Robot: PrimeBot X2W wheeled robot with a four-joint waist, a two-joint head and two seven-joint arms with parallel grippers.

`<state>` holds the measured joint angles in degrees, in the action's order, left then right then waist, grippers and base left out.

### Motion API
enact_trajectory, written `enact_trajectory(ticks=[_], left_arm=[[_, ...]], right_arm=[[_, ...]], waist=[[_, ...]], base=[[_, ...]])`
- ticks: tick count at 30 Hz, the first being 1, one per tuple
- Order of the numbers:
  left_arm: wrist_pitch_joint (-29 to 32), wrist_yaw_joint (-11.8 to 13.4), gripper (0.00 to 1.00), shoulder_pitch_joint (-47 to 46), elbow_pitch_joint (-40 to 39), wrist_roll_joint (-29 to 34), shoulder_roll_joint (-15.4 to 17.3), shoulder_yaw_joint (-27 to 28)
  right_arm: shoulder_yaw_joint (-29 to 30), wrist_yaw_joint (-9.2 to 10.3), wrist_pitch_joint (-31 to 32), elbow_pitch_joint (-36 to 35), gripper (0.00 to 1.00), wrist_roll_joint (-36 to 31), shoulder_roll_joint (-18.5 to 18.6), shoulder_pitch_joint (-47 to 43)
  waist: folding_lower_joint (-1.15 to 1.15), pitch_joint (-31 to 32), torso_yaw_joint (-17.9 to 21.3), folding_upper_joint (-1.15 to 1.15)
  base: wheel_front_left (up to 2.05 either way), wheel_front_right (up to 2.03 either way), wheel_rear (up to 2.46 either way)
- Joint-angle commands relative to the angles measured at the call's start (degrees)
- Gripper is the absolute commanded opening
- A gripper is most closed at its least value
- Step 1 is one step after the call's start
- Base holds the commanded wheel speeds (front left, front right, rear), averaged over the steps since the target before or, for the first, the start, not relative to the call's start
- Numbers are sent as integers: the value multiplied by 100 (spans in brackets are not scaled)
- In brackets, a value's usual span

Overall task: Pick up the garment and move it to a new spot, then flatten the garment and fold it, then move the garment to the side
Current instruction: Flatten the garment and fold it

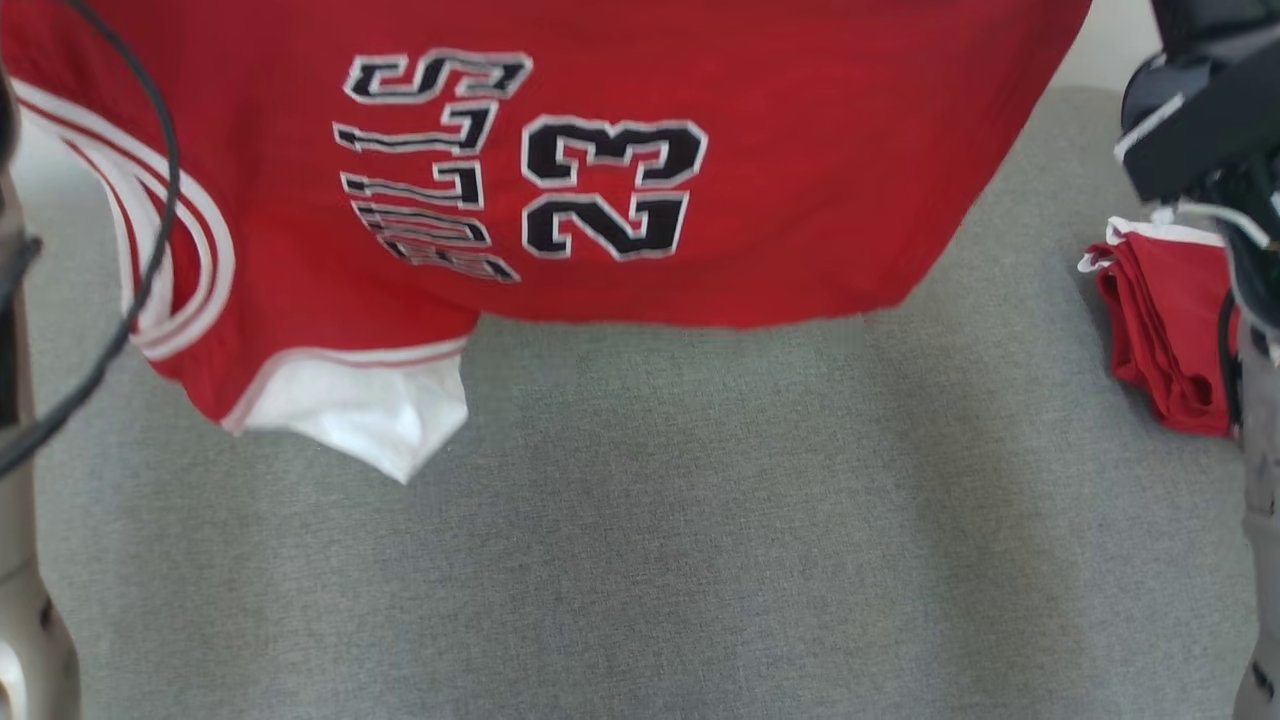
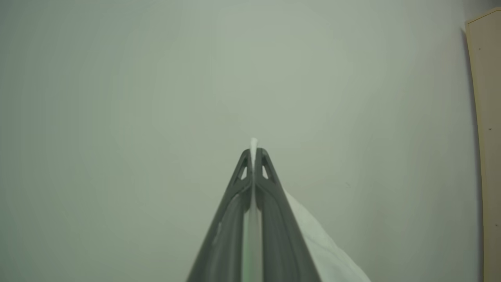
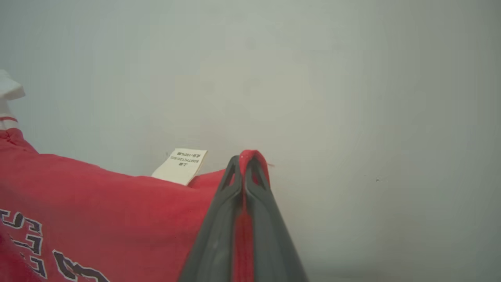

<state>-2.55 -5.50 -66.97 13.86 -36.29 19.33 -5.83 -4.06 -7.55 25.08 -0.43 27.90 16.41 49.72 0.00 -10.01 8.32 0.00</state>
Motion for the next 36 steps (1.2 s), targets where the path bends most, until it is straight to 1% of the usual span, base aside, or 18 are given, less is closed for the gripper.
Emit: enact_trajectory(ticks=[1,5,11,14,16,20,22,24,29,33,36], left_arm=[[-37,-34,0,-237,72,30,22,-40],[-234,-64,0,-719,157,70,37,-52],[-388,-77,0,-1162,383,128,-30,-114],[-272,-99,0,-1269,525,70,-64,-237],[-256,-105,0,-1349,566,71,-30,-270],[-324,6,0,-1576,643,131,-24,-228],[-347,78,0,-1745,670,244,9,-263],[-445,93,0,-1910,698,436,92,-348],[-604,14,0,-2524,565,936,328,-667],[-960,-49,0,-3022,371,1329,483,-871],[-1175,-87,0,-3386,152,1718,679,-975]], right_arm=[[-36,13,-121,73,0,39,63,204],[-120,13,-441,205,0,90,151,585],[-235,13,-648,476,0,133,245,936],[-281,13,-687,652,0,198,259,1029],[-339,13,-668,739,0,262,252,1083],[-469,13,-612,911,0,374,251,1254],[-557,13,-625,999,0,340,236,1418],[-607,13,-710,1141,0,362,124,1618],[-638,13,-1004,1449,0,316,-42,2268],[-410,13,-1581,1818,0,130,-178,2852],[-217,13,-2172,2094,0,-146,-319,3218]], waist=[[0,-107,52,0],[0,-245,108,0],[0,-356,154,0],[0,-454,169,0],[0,-566,184,0],[0,-952,235,0],[0,-1221,275,0],[0,-1490,338,0],[0,-2216,543,0],[0,-2725,683,0],[0,-2998,806,0]], base=[[0,0,0],[0,0,0],[0,0,0],[0,0,0],[0,0,0],[0,0,0],[0,0,0],[0,0,0],[0,0,0],[0,0,0],[0,0,0]])
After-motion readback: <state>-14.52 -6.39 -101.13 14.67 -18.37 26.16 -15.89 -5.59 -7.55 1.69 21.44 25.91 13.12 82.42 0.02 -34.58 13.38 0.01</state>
